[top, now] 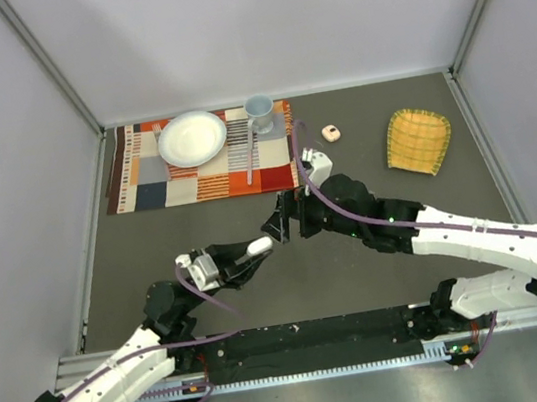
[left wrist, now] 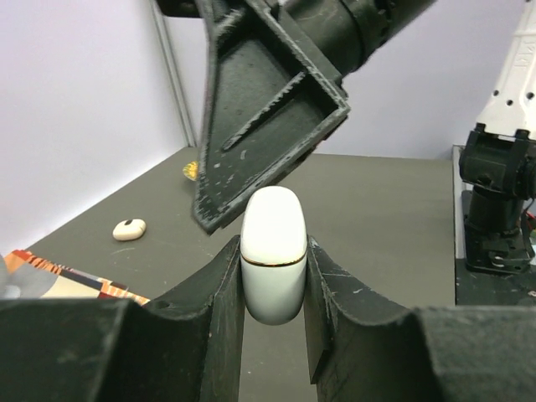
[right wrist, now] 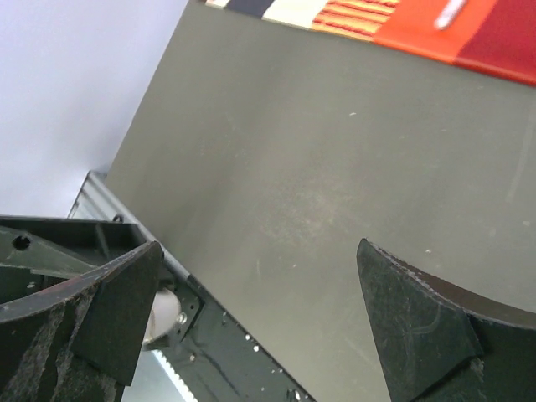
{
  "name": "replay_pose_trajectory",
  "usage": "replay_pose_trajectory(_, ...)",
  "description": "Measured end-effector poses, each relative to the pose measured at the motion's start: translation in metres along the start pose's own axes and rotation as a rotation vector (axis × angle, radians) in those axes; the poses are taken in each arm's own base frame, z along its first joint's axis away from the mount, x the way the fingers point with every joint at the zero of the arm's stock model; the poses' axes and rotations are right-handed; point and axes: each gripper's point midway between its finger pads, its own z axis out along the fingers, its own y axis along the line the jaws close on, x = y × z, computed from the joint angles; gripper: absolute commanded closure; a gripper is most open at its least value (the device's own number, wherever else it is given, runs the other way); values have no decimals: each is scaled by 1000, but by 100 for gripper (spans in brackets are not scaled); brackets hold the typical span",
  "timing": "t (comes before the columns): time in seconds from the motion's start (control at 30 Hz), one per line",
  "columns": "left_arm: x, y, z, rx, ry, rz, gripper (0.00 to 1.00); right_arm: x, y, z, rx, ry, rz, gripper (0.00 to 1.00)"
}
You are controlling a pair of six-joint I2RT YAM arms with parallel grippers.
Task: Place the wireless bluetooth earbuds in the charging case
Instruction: Place the charging case with the earbuds at the center of the board.
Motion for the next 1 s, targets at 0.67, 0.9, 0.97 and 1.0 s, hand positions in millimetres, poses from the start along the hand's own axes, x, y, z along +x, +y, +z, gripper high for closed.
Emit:
replay_pose_trajectory(0.67,53,81,-8,-512,225,-379,100,-13,-71,-31,284,-161,109,1)
replay_pose_trajectory(0.9,106,107,-15,-599,334,-709,100,-12,-72,-31,287,-156,112,1)
replay_pose_trajectory(0.97,128,101,-19,-606,396,-814,100,-12,-72,-32,288,-152,111,1)
replay_pose_trajectory(1.0,136,98,-19,-605,420,-849,100,-12,-72,-32,288,-152,111,1)
